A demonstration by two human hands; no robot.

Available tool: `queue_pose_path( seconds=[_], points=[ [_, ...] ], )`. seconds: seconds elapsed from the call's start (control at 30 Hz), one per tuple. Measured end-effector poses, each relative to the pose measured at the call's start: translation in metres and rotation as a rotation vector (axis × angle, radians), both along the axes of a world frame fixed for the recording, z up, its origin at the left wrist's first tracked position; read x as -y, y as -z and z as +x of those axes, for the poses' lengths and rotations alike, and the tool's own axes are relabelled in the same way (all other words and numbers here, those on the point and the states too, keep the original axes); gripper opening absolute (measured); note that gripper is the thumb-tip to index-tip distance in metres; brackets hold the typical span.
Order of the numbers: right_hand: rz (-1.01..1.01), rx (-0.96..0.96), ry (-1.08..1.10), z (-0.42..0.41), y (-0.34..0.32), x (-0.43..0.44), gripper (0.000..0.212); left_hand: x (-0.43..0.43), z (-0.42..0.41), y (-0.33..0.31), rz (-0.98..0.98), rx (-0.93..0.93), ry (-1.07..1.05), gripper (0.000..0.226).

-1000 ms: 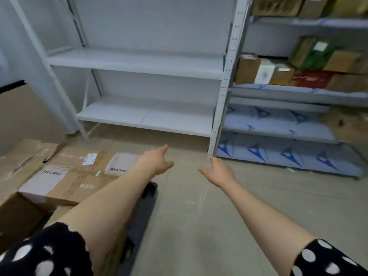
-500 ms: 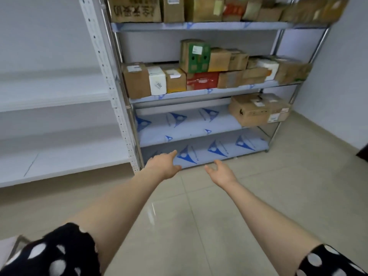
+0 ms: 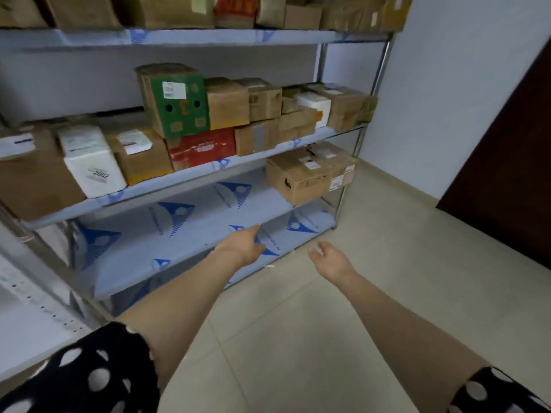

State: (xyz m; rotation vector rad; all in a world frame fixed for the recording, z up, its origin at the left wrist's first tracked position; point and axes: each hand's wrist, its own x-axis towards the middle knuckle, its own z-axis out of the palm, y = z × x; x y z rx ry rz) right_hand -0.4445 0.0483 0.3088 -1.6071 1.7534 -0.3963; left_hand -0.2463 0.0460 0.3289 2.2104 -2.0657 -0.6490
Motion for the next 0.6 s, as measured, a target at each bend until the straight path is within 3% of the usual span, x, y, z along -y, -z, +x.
queue_pose_path(
  seconds=[0.2, 0.6],
  points=[
    [0.042, 0.019, 0.042, -0.057, 0.026, 0.119, 0.048, 0.128, -0.057, 0.026, 0.06, 0.0, 0.048, 0.058],
    [0.104, -0.088, -0.144, -0.189, 0.068, 0.394, 0.043, 0.361, -0.171, 0.078, 0.181, 0.045, -0.092, 0.058]
  ],
)
